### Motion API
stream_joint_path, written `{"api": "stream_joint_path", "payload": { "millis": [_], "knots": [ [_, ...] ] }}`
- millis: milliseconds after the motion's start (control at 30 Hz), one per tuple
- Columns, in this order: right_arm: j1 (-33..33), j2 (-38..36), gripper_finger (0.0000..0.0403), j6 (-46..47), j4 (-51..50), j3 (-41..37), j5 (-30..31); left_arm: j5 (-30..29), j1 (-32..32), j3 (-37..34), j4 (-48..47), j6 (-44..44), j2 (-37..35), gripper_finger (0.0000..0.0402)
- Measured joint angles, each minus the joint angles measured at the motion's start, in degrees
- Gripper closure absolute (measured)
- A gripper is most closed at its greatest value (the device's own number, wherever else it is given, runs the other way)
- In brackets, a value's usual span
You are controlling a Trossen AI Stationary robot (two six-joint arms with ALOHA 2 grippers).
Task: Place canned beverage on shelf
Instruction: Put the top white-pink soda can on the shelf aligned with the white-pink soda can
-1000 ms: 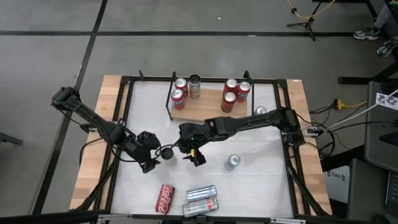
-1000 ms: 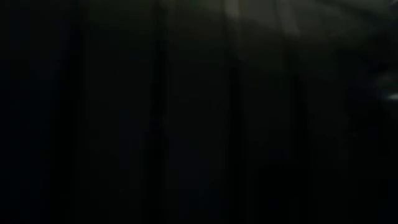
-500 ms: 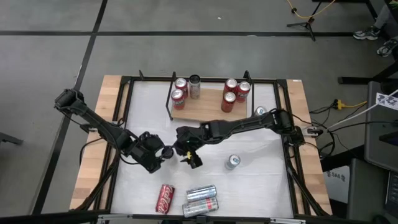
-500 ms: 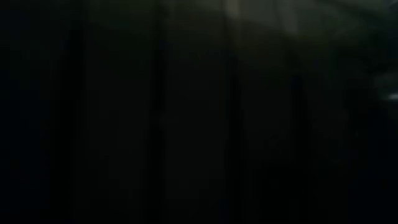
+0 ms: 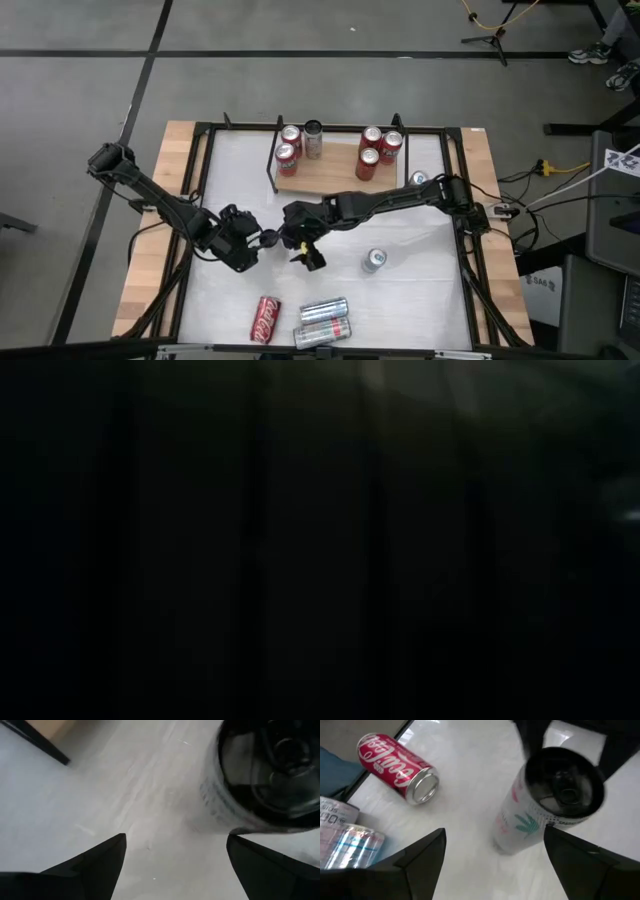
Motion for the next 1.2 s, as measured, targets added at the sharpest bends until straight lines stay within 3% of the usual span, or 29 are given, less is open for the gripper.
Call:
{"api": "stream_joint_path", "payload": {
  "millis": [333,700,1200],
  "knots": [
    [0.1,0.0,0.0077,0.2,-2.0,0.0,0.4,0.5,0.0,0.0,-0.3,0.1,0.0,0.0058],
    [0.0,-2.2,0.0077,1.6,-0.2,0.0,10.1,5.3,0.0,0.0,-1.7,0.2,0.0,0.0058],
    [0.0,0.6,0.0077,1.6,7.3,0.0,9.6,5.5,0.0,0.0,-1.4,0.2,0.0,0.0058]
  ]
}}
